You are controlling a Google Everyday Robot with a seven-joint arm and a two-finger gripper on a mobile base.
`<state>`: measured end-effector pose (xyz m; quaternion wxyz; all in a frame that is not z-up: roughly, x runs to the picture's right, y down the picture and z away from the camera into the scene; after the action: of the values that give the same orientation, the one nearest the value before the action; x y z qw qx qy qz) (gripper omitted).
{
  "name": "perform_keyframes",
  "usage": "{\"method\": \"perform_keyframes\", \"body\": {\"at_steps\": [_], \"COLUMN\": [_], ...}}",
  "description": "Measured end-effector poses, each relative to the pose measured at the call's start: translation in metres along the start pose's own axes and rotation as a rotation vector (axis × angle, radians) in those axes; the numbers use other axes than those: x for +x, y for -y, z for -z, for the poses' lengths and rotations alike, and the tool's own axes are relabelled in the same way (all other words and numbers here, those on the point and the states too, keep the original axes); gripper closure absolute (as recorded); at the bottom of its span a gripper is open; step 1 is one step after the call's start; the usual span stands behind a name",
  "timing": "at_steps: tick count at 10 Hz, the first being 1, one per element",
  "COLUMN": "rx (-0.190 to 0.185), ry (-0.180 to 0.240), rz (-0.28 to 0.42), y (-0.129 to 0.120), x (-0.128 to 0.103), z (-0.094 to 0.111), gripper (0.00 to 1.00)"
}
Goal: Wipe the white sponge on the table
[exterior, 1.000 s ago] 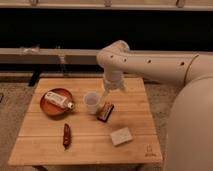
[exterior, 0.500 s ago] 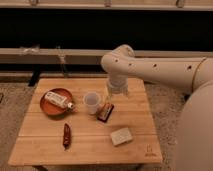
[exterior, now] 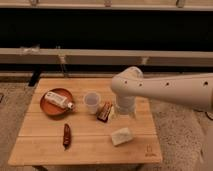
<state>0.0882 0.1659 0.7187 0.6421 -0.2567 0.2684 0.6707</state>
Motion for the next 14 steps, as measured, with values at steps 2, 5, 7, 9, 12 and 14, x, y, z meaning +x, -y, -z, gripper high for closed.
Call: {"method": "perform_keyframes", "body": {"at_steps": [2, 5, 7, 9, 12, 14], "rx": [-0.028, -0.034, -0.024, -0.012, 0.003, 0.005], "ry": [-0.04, -0.085, -0.117, -0.135, -0.142, -0.139], "rz": [-0.062, -0.129, -0.196, -0.238, -0.267, -0.262], "y": [-0.003, 0.004, 0.022, 0.035, 0.04, 0.038], "x": [0.002, -0.001, -0.002, -0.001, -0.003, -0.006], "z": [-0.032, -0.077, -0.101, -0.109, -0.112, -0.11], "gripper": [0.2, 0.2, 0.2, 0.2, 0.2, 0.2]}}
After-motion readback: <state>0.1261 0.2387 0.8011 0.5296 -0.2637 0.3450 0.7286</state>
